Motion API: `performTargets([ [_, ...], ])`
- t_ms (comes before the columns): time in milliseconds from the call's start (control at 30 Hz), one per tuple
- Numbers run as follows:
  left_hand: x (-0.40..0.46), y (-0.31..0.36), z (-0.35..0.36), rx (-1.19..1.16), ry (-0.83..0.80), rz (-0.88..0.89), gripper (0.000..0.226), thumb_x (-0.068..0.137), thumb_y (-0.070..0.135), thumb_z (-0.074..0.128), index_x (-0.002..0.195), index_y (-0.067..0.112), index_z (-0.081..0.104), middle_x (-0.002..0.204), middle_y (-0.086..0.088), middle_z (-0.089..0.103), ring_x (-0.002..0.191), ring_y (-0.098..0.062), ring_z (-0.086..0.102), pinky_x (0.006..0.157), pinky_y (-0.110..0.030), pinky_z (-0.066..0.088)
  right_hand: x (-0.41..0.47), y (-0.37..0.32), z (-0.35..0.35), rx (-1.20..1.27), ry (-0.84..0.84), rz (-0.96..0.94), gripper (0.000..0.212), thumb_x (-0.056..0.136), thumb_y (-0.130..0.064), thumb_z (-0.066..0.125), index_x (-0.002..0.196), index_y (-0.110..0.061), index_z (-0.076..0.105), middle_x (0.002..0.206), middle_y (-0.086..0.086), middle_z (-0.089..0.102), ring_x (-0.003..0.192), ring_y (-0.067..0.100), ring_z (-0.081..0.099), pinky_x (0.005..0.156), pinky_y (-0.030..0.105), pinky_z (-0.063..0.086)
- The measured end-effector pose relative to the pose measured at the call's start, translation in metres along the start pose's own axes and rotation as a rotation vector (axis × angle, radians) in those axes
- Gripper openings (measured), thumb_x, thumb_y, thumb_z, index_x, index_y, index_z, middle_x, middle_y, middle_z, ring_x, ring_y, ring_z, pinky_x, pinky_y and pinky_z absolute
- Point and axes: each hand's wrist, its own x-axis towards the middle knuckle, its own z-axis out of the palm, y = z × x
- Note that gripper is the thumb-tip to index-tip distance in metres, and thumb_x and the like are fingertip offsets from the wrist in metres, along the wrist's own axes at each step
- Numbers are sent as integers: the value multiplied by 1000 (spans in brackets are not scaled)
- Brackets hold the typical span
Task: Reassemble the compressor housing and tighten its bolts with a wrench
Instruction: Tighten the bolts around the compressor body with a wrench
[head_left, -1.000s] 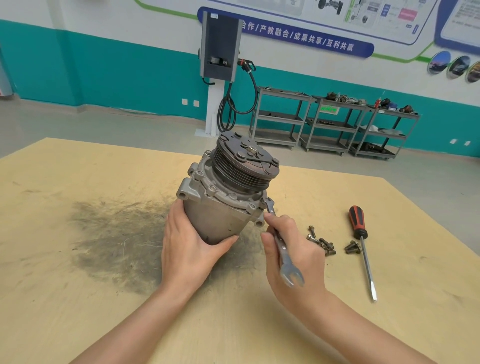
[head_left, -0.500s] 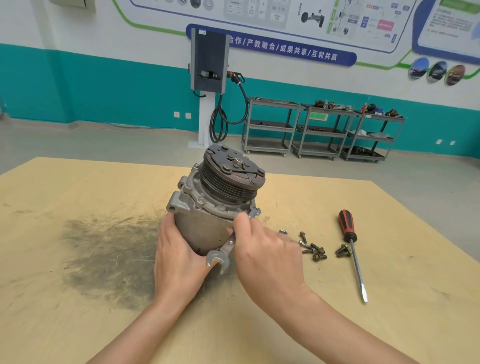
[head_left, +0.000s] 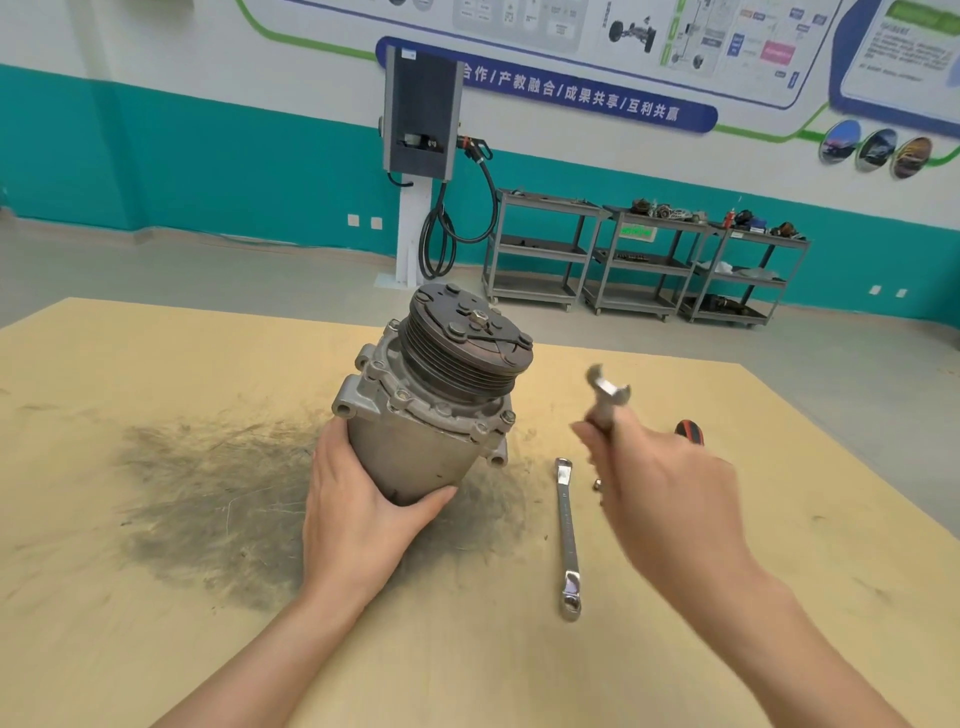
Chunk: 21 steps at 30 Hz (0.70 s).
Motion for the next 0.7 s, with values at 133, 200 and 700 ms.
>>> performTargets([
  [133,0,1,0,-8,1,10,119,48,55,88,143,22,26,144,1,41,135,-20,40,106,-47,43,-38,58,24,-396,-521,18,27,102,-45,22,110,-28,41,74,-9,52,67,21,58,46,28,22],
  [200,0,0,0,-12,1,9,118,48,56,88,143,23,25,144,2,40,135,-19,39,105,-47,44,-54,68,30,-405,-607,-17,26,102,-50,26,108,-31,43,78,-8,60,70,17,64,46,28,24],
  [700,0,-1,1,-31,-9,9,121,48,54,88,145,22,24,145,2,40,135,-18,38,104,-43,43,-66,83,66,-451,-810,-52,26,104,-47,19,93,-25,26,83,-6,58,86,23,66,53,30,28],
])
